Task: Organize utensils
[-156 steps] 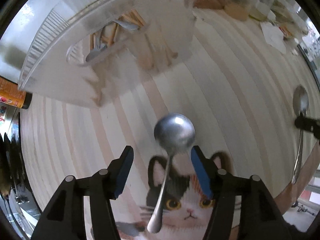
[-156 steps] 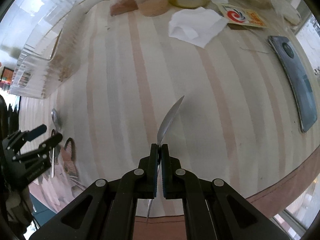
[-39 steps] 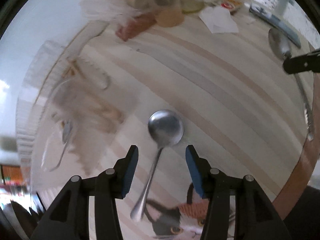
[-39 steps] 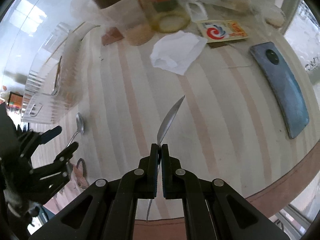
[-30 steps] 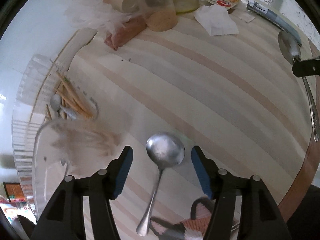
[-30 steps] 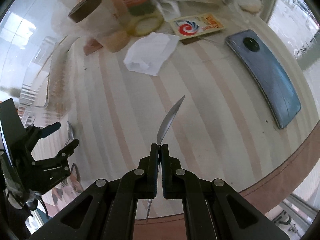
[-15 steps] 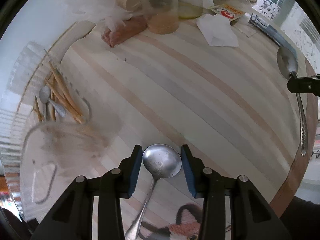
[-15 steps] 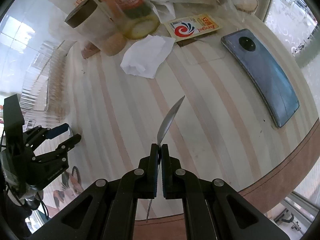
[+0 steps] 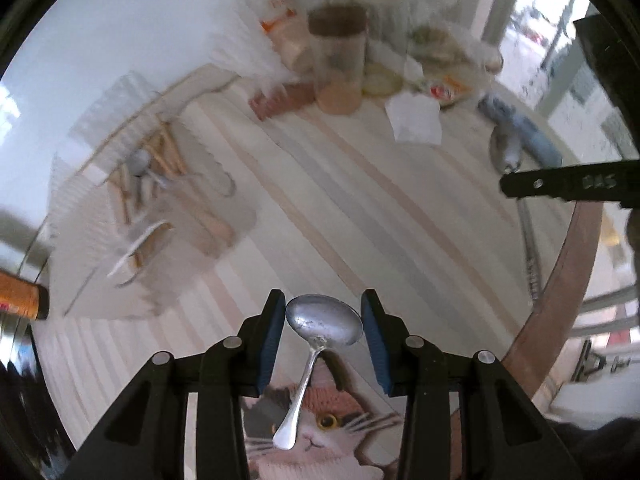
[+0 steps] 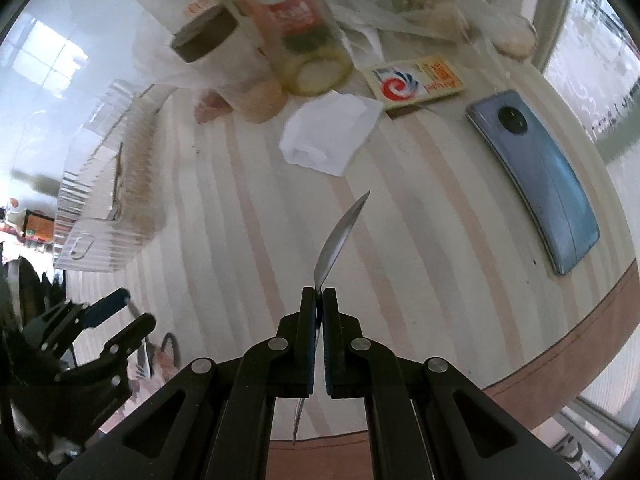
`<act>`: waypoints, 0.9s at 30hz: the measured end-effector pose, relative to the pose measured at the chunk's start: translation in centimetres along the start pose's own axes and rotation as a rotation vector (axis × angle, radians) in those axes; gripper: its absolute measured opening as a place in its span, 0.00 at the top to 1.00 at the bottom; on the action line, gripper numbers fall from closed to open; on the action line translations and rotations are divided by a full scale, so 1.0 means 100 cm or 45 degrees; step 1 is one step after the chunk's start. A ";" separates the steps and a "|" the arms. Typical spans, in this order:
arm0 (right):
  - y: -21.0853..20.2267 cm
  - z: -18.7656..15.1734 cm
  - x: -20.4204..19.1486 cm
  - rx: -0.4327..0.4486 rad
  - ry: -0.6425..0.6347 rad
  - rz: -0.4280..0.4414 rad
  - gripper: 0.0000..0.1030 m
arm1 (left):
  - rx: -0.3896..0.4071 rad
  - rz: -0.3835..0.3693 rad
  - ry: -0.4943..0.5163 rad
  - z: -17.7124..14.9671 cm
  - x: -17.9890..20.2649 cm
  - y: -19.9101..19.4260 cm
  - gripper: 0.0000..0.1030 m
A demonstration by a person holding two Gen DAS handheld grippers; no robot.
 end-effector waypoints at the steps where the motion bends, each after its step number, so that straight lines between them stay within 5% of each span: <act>1: -0.003 0.001 -0.004 0.011 -0.013 0.002 0.97 | 0.023 0.006 -0.013 -0.001 0.001 -0.008 0.66; 5: -0.018 0.008 -0.022 0.061 -0.060 0.017 0.97 | 0.109 0.018 -0.064 -0.001 0.003 -0.036 0.69; 7: -0.027 0.013 -0.030 0.090 -0.083 0.027 0.97 | 0.144 0.012 -0.086 -0.004 0.005 -0.052 1.00; 14: -0.062 0.031 -0.063 0.177 -0.159 0.087 0.97 | 0.287 0.001 -0.178 0.004 -0.016 -0.090 0.99; 17: -0.068 0.037 -0.075 0.189 -0.190 0.106 0.97 | 0.265 -0.056 -0.264 -0.009 -0.033 -0.087 0.89; 20: -0.066 0.036 -0.077 0.178 -0.199 0.108 0.97 | 0.175 -0.058 -0.282 -0.025 -0.041 -0.069 0.55; 27: -0.032 0.025 -0.059 0.064 -0.175 0.073 0.97 | -0.134 -0.164 -0.147 -0.038 -0.009 0.024 0.54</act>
Point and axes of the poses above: each gripper's, at about its wrist camera, not at the fingertips, and y roughly the way its jaws point, x to its right, z to its top, the point moved 7 cm from there along y, roughly the way its jaws point, and after that the axes turned 13 degrees about -z, right-handed, at the moved point
